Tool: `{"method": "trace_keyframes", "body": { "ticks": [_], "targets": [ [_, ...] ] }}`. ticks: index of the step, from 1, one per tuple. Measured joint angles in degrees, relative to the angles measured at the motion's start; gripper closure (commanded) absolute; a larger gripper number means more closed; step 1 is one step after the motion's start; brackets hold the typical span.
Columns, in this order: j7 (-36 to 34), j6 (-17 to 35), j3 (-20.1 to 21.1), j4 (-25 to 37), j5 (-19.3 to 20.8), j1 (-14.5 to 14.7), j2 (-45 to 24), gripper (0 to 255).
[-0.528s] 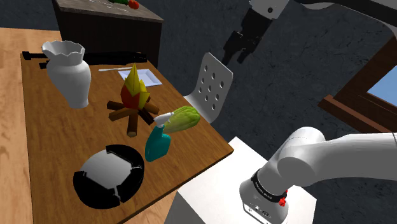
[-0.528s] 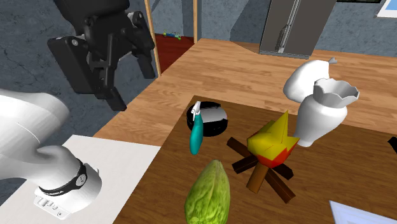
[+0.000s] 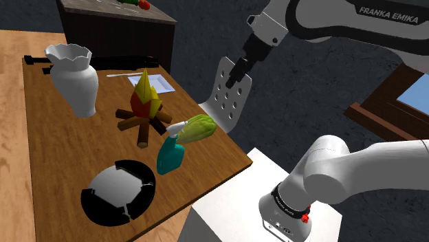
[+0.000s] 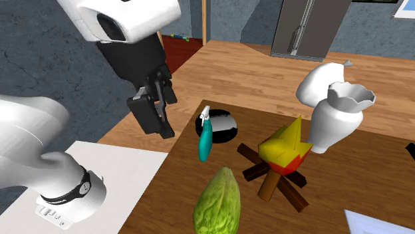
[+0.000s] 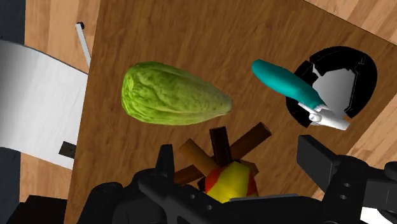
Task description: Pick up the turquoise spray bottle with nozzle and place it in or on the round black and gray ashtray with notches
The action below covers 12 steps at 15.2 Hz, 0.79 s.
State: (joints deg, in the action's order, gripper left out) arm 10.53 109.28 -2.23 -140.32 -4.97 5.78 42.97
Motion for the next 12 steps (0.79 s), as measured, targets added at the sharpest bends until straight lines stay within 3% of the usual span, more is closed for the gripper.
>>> {"method": "trace_keyframes", "body": {
  "ticks": [5, 12],
  "targets": [
    [15.12, 12.09, -4.46, -7.73, -3.15, 6.83, -2.54, 0],
    [39.67, 26.26, -12.91, -12.81, -10.19, 19.14, -10.85, 0]
  ]
}}
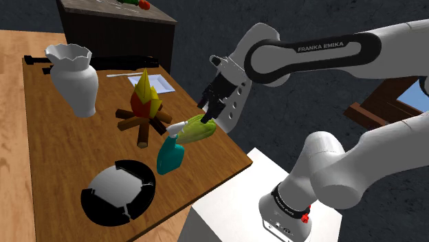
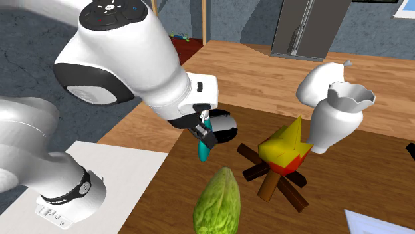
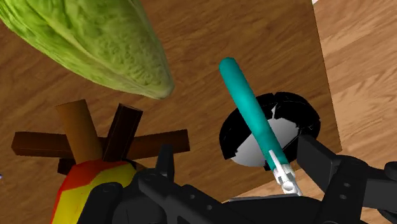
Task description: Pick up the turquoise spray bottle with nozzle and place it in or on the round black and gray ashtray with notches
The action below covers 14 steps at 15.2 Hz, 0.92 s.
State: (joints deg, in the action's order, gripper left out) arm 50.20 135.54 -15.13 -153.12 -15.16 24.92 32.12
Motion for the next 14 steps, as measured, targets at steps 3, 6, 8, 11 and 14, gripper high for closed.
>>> {"method": "trace_keyframes", "body": {
  "ticks": [3, 6, 8, 11, 14],
  "targets": [
    [11.96, 5.51, -4.08, -1.27, -5.03, 7.01, -4.58, 0],
    [25.42, 9.20, -9.06, -1.26, -11.26, 14.64, -9.34, 0],
    [34.83, 10.61, -12.46, -0.79, -15.99, 19.54, -12.56, 0],
    [40.90, 13.14, -14.08, -0.78, -21.33, 23.66, -15.86, 0],
    [44.32, 14.71, -15.11, -0.19, -25.60, 26.15, -18.74, 0]
  ]
}}
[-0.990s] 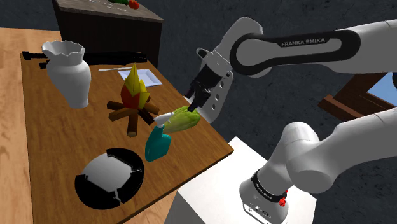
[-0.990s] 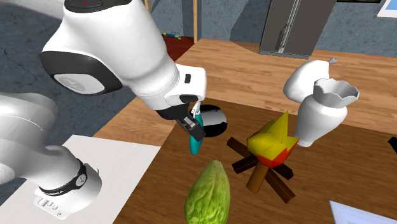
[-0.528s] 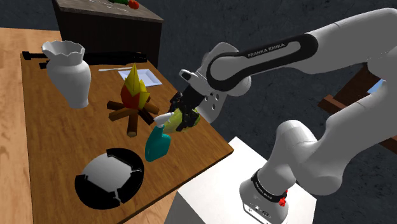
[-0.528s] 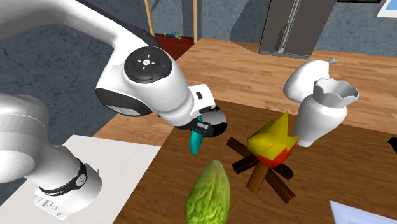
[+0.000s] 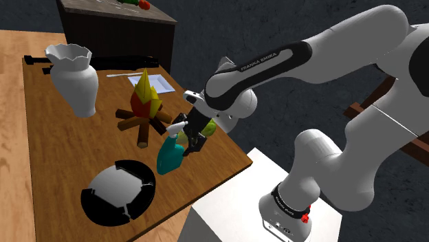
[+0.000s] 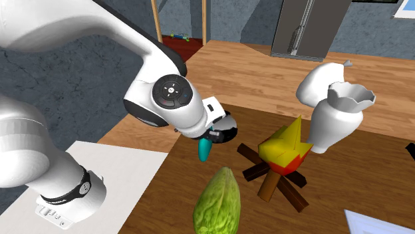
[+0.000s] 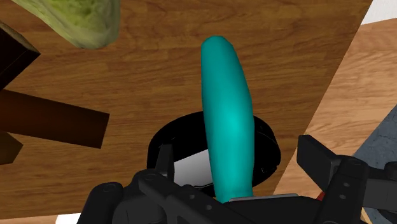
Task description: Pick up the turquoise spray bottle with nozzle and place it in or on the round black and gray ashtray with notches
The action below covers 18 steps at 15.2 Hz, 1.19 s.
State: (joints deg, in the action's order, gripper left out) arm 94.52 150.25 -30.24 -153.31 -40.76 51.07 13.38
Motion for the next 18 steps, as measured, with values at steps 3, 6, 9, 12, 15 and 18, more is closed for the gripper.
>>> {"method": "trace_keyframes", "body": {
  "ticks": [3, 6, 9, 12, 15, 18],
  "targets": [
    [2.40, 1.08, -0.48, 0.40, -3.48, 1.71, -2.07, 0],
    [2.96, 1.23, -0.62, 0.51, -4.17, 1.98, -2.49, 0],
    [3.02, 1.24, -0.63, 0.53, -4.23, 2.01, -2.54, 255],
    [3.02, 1.24, -0.63, 0.53, -4.23, 2.01, -2.53, 255],
    [3.02, 1.24, -0.63, 0.53, -4.23, 2.01, -2.54, 255],
    [3.02, 1.24, -0.63, 0.53, -4.23, 2.01, -2.54, 255]
  ]
}}
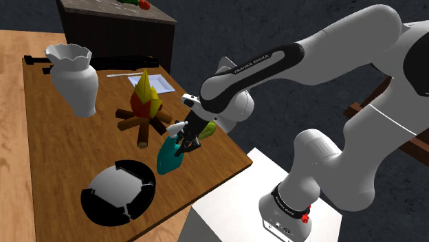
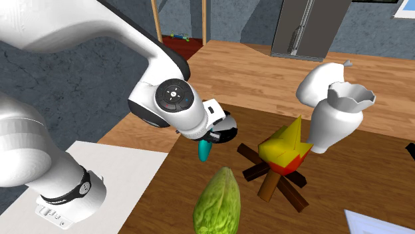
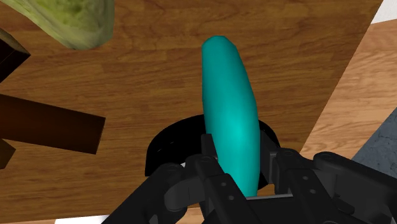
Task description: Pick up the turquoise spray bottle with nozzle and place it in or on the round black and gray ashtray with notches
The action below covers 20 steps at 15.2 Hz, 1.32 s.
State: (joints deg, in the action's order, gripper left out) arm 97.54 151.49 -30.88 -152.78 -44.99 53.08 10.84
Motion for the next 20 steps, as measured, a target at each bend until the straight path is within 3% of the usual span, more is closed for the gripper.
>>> {"method": "trace_keyframes", "body": {
  "ticks": [2, 12, 20],
  "targets": [
    [-0.72, -0.17, 0.21, -0.05, 0.76, -0.27, 0.46, 255],
    [-12.17, -5.40, 4.12, 0.52, 12.83, -5.69, 7.92, 255],
    [-18.65, -10.95, 6.86, 2.84, 18.62, -8.82, 12.27, 255]
  ]
}}
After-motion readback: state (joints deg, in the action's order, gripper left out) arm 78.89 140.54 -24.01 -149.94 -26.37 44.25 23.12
